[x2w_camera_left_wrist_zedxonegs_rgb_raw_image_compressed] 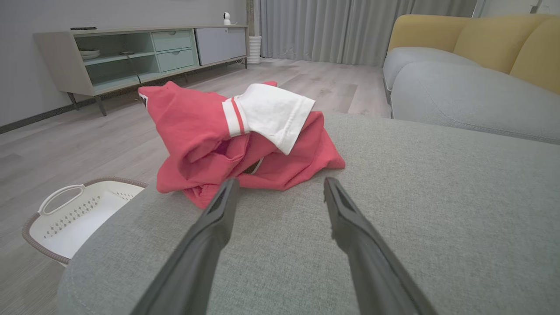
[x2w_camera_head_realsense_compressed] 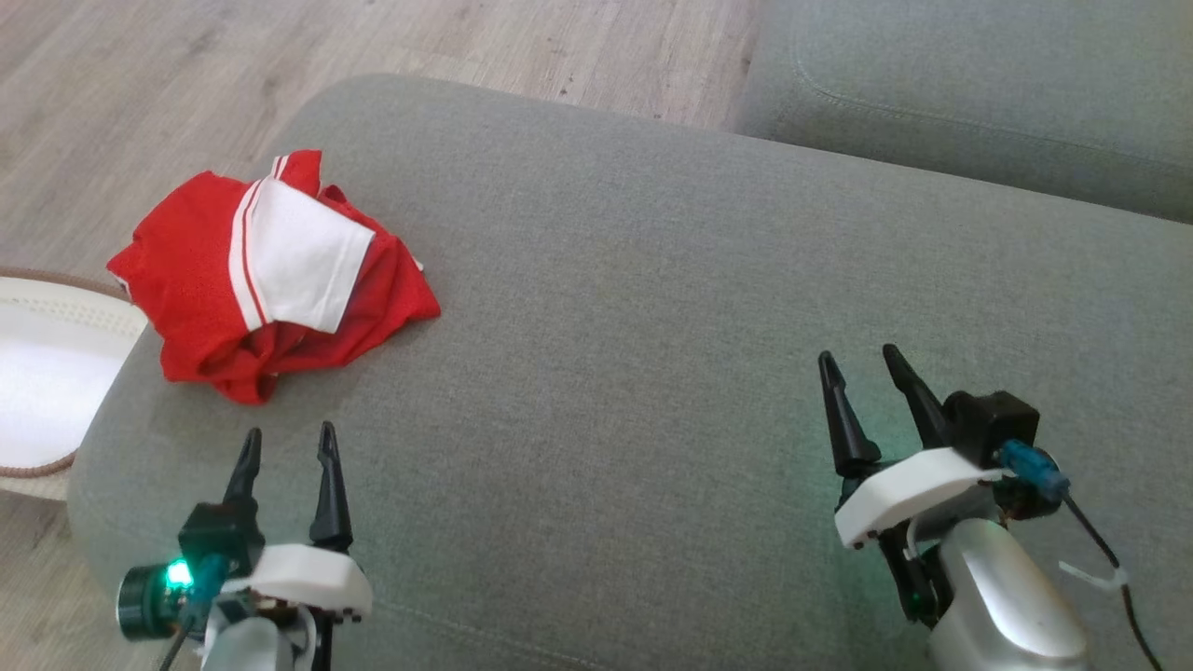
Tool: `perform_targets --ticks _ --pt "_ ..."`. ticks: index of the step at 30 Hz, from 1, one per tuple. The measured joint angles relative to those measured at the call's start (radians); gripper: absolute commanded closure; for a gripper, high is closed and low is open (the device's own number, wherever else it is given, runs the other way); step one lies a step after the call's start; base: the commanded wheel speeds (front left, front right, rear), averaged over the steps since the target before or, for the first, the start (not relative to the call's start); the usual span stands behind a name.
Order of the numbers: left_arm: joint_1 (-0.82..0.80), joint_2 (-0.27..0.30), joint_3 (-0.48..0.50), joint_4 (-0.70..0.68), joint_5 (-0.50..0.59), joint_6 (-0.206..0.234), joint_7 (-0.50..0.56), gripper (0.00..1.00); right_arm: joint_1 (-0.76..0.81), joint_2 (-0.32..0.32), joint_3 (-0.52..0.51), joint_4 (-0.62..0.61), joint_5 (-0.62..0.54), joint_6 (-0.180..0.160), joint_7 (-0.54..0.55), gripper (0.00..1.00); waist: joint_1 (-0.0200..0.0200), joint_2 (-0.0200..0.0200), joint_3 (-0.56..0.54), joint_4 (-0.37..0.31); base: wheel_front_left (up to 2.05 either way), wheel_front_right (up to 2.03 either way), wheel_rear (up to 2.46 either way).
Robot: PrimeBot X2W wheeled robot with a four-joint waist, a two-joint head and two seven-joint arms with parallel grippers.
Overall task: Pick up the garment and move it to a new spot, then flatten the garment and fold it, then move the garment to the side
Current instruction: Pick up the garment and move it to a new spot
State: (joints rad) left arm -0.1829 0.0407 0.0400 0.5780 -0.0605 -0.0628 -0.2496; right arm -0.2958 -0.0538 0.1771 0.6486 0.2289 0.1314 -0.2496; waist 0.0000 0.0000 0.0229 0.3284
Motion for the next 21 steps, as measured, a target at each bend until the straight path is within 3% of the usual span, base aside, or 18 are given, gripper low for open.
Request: perform_targets --ticks 10,21 --pt "-0.146 0.023 0.045 0.041 -0.001 0.000 0.000 0.00 -0.003 0.000 0.008 -0.001 -0.005 0.000 0.000 0.00 0.0001 0.0000 0.049 -0.009 0.00 0.00 0.00" --pt "-0.435 0.164 0.066 0.295 0.000 -0.009 0.002 0.00 -0.085 -0.022 0.038 -0.039 -0.027 0.000 0.000 0.00 0.0002 0.0000 0.176 -0.061 0.00 0.00 0.00"
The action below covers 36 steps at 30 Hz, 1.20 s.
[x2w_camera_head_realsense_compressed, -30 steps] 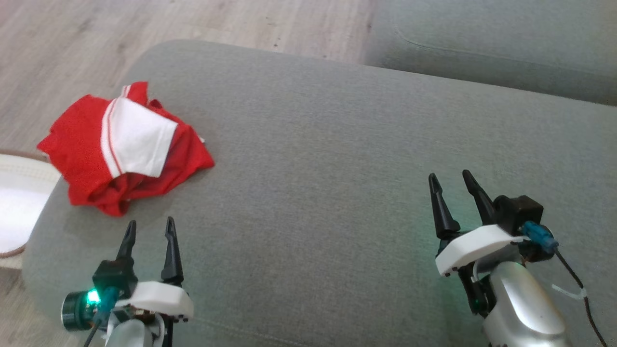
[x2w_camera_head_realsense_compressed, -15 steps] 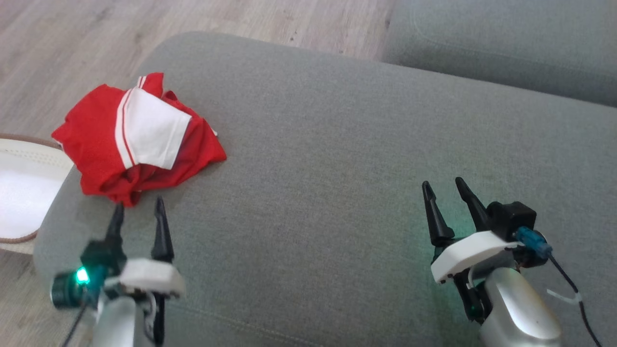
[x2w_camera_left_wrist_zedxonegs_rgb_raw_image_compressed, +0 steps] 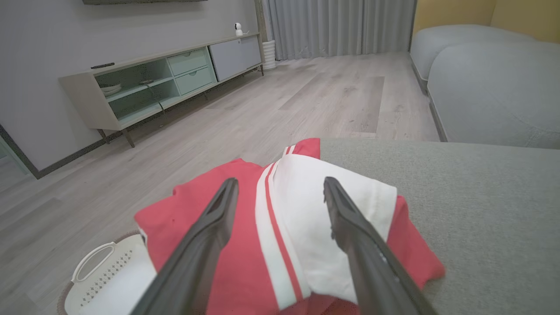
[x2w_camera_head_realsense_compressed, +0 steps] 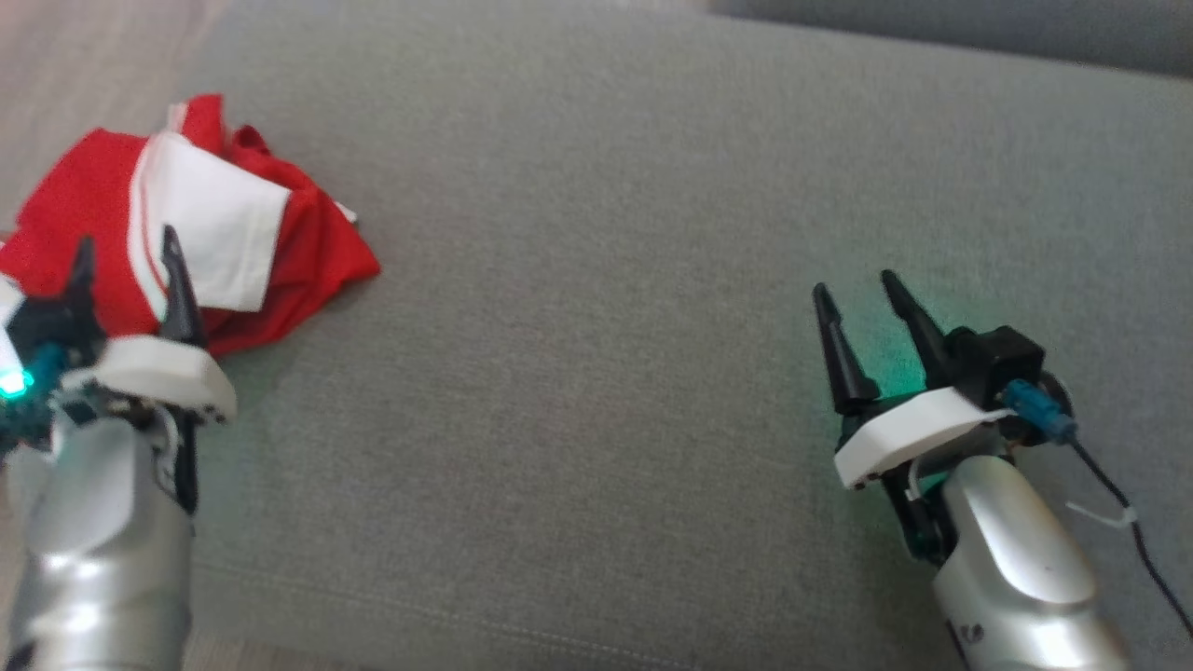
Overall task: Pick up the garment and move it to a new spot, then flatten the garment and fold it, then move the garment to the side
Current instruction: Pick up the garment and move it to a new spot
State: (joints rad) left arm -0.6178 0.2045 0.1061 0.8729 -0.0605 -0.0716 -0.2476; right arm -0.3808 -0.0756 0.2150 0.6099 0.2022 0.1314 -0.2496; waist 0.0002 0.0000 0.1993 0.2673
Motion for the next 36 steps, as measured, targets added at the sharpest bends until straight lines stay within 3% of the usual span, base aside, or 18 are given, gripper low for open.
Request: perform_targets --ticks 5,10,15,16,18,24,30,36 --pt "-0.084 0.035 0.017 0.100 -0.002 0.005 0.022 0.00 -0.004 -0.034 0.004 -0.008 0.000 0.000 0.000 0.00 0.0001 0.0000 0.066 -0.024 0.00 0.00 0.00" --pt "-0.129 0.057 0.045 0.195 -0.021 0.065 0.052 0.00 -0.040 -0.051 0.008 -0.025 0.000 0.000 0.000 0.00 0.0001 0.0000 0.124 -0.047 0.00 0.00 0.00" --pt "-0.142 0.057 0.062 0.255 -0.045 0.086 0.052 0.00 -0.056 -0.062 0.007 -0.032 0.000 0.000 0.000 0.00 0.0000 0.0000 0.149 -0.066 0.00 0.00 0.00" --pt "-0.142 0.055 0.065 0.267 -0.050 0.087 0.052 0.12 -0.056 -0.063 0.007 -0.033 0.000 0.000 0.000 0.00 0.0000 0.0000 0.152 -0.069 0.00 0.00 0.00" --pt "-0.147 0.052 0.066 0.289 -0.056 0.089 0.048 1.00 -0.056 -0.063 0.007 -0.035 0.000 0.000 0.000 0.00 -0.0001 0.0000 0.155 -0.071 0.00 0.00 0.00" --pt "-0.179 0.059 0.040 0.249 -0.041 0.078 0.006 1.00 -0.055 -0.062 -0.005 -0.029 0.007 0.000 0.000 0.00 -0.0001 0.0000 0.128 -0.069 0.00 0.00 0.00" --pt "-0.238 0.075 -0.028 -0.010 0.009 0.023 -0.002 1.00 -0.021 -0.031 -0.019 -0.024 0.020 0.000 0.000 0.00 -0.0003 0.0000 0.062 -0.075 0.00 0.00 0.00" --pt "-0.246 0.048 -0.113 -0.190 0.025 -0.020 -0.009 1.00 0.021 0.000 -0.023 -0.024 0.033 0.000 0.000 0.00 -0.0004 0.0000 -0.005 -0.123 0.00 0.00 0.00"
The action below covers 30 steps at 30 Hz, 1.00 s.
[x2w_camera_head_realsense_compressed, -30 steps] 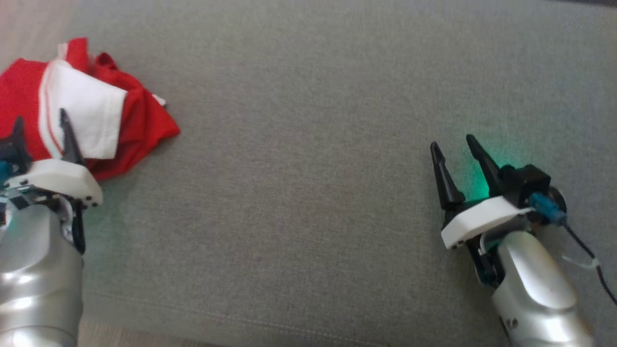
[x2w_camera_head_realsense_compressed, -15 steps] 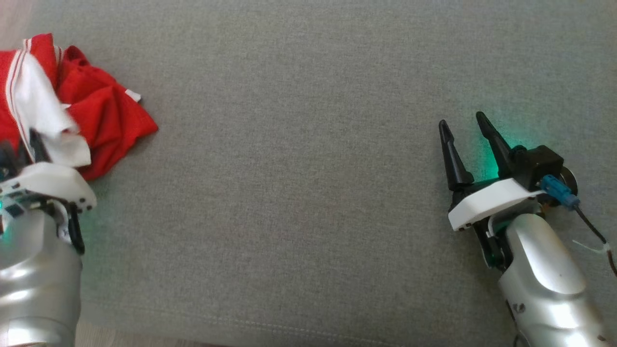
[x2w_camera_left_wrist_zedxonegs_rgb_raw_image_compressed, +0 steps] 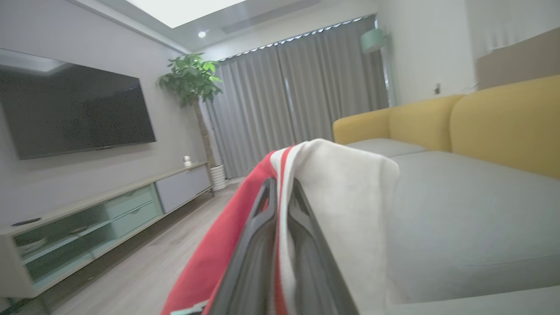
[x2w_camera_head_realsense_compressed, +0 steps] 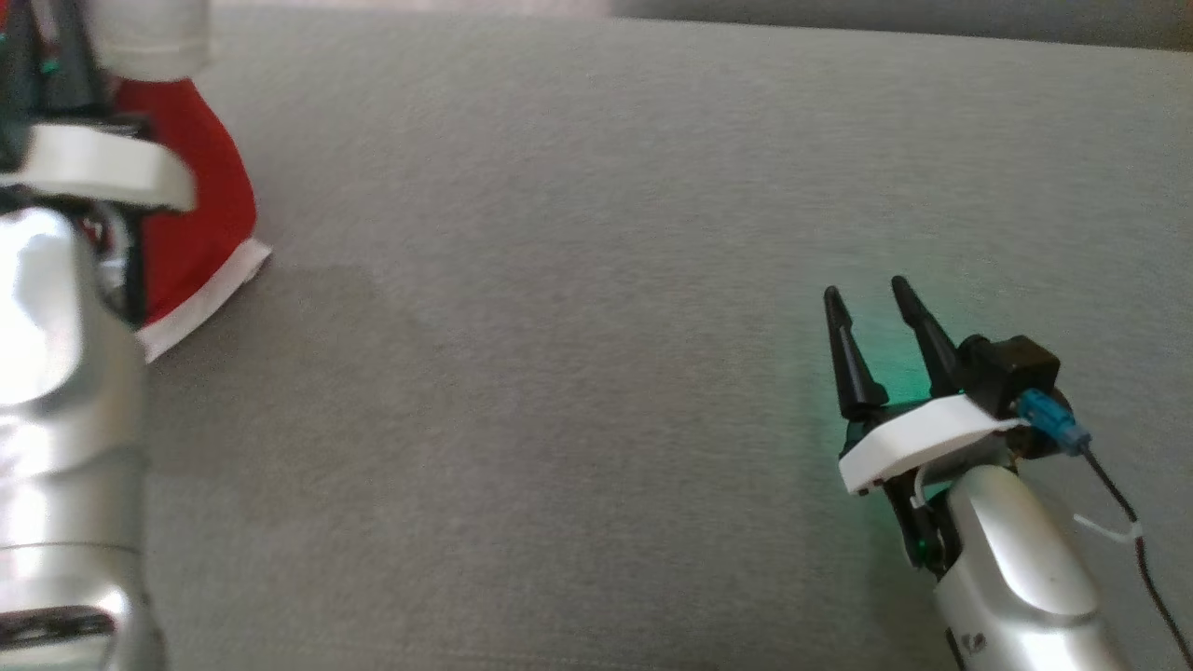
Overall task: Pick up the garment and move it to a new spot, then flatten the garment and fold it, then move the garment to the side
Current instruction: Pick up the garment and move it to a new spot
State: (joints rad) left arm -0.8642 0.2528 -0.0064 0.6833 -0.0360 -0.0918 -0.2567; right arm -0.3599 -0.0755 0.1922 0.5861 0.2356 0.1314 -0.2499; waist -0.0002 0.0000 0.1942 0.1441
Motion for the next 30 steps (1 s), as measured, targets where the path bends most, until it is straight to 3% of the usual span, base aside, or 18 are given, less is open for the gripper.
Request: perform_targets --ticks 12,16,19,20,21,22,25,30 --pt "0.032 -0.205 -0.199 -0.099 -0.100 -0.033 0.000 1.00 0.005 0.009 0.054 -0.016 0.030 0.000 0.000 0.00 0.0002 0.0000 -0.055 -0.251 0.00 0.00 0.00" --pt "0.044 -0.224 -0.278 -0.106 -0.164 -0.033 0.000 1.00 0.005 0.010 0.078 -0.024 0.041 0.000 -0.001 0.00 0.0002 0.0000 -0.057 -0.351 0.00 0.00 0.00" --pt "0.055 -0.224 -0.374 -0.133 -0.274 -0.024 0.000 1.00 0.005 0.011 0.088 -0.025 0.048 0.000 -0.001 0.00 0.0002 0.0000 -0.055 -0.419 0.00 0.00 0.00" --pt "0.057 -0.225 -0.413 -0.143 -0.298 -0.003 0.000 0.65 0.005 0.011 0.090 -0.025 0.051 0.000 -0.001 0.00 0.0002 0.0000 -0.054 -0.439 0.00 0.00 0.00" --pt "0.061 -0.225 -0.449 -0.149 -0.309 0.017 0.000 0.14 0.005 0.011 0.091 -0.025 0.056 0.000 -0.001 0.00 0.0002 0.0000 -0.052 -0.456 0.00 0.00 0.00" --pt "0.065 -0.225 -0.484 -0.146 -0.322 0.032 -0.001 0.00 0.005 0.011 0.090 -0.025 0.057 0.000 -0.001 0.00 0.0001 0.0000 -0.050 -0.470 0.00 0.00 0.00" --pt "0.108 -0.229 -0.543 -0.116 -0.350 0.077 -0.001 0.00 0.006 0.011 0.086 -0.027 0.057 0.000 -0.001 0.00 0.0001 0.0000 -0.043 -0.495 0.00 0.00 0.00" --pt "0.226 -0.223 -0.516 -0.037 -0.344 0.110 0.000 0.00 0.006 0.012 0.054 -0.042 0.056 0.000 -0.001 0.00 0.0002 0.0000 -0.038 -0.461 0.00 0.00 0.00"
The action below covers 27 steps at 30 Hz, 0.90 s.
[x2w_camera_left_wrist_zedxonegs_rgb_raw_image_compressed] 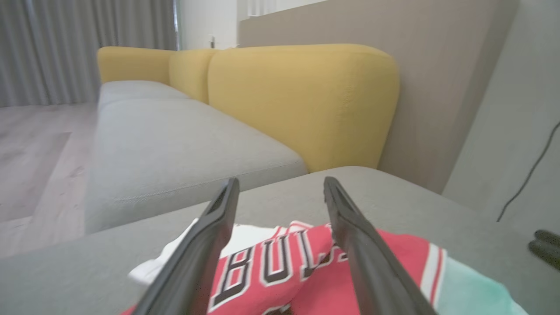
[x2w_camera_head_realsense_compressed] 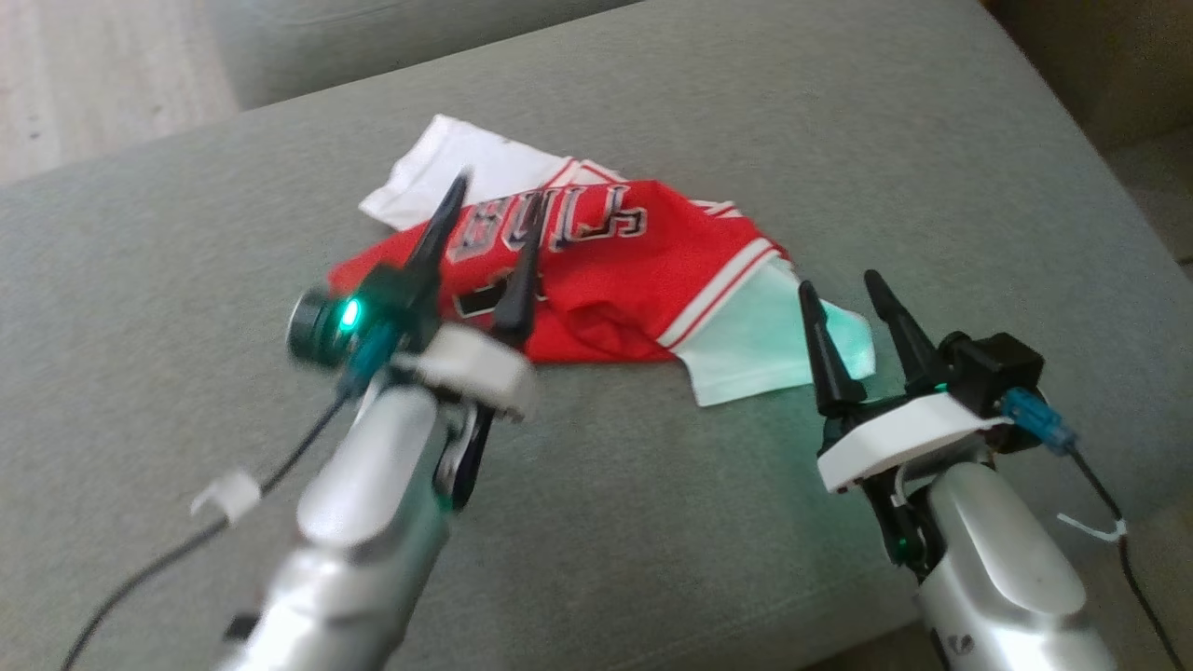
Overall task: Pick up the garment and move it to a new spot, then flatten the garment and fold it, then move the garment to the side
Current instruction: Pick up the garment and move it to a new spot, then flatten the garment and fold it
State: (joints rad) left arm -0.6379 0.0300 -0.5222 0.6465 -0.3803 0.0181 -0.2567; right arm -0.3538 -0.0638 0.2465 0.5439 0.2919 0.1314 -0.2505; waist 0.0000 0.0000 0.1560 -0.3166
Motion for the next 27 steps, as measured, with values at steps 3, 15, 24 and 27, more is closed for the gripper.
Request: perform_targets --ticks 3,15,24,27 --pt "0.051 0.008 0.040 0.001 0.017 0.011 0.000 0.00 0.001 0.001 -0.013 -0.006 -0.002 0.000 0.000 0.00 0.0000 0.0000 -0.001 0.022 0.00 0.00 0.00" --pt "0.437 0.063 0.324 -0.161 0.139 0.045 0.000 0.00 0.083 0.004 -0.078 -0.016 -0.039 0.000 0.000 0.00 -0.0001 0.0000 -0.056 0.146 0.00 0.00 0.00" --pt "0.638 0.032 0.458 -0.262 0.191 0.033 0.000 0.00 0.165 0.009 -0.116 -0.003 -0.047 0.000 0.000 0.00 -0.0002 0.0000 -0.117 0.192 0.00 0.00 0.00" --pt "0.648 0.022 0.459 -0.263 0.203 0.016 0.000 0.00 0.164 0.010 -0.129 -0.002 -0.047 0.000 0.000 0.00 -0.0002 0.0000 -0.117 0.196 0.00 0.00 0.00"
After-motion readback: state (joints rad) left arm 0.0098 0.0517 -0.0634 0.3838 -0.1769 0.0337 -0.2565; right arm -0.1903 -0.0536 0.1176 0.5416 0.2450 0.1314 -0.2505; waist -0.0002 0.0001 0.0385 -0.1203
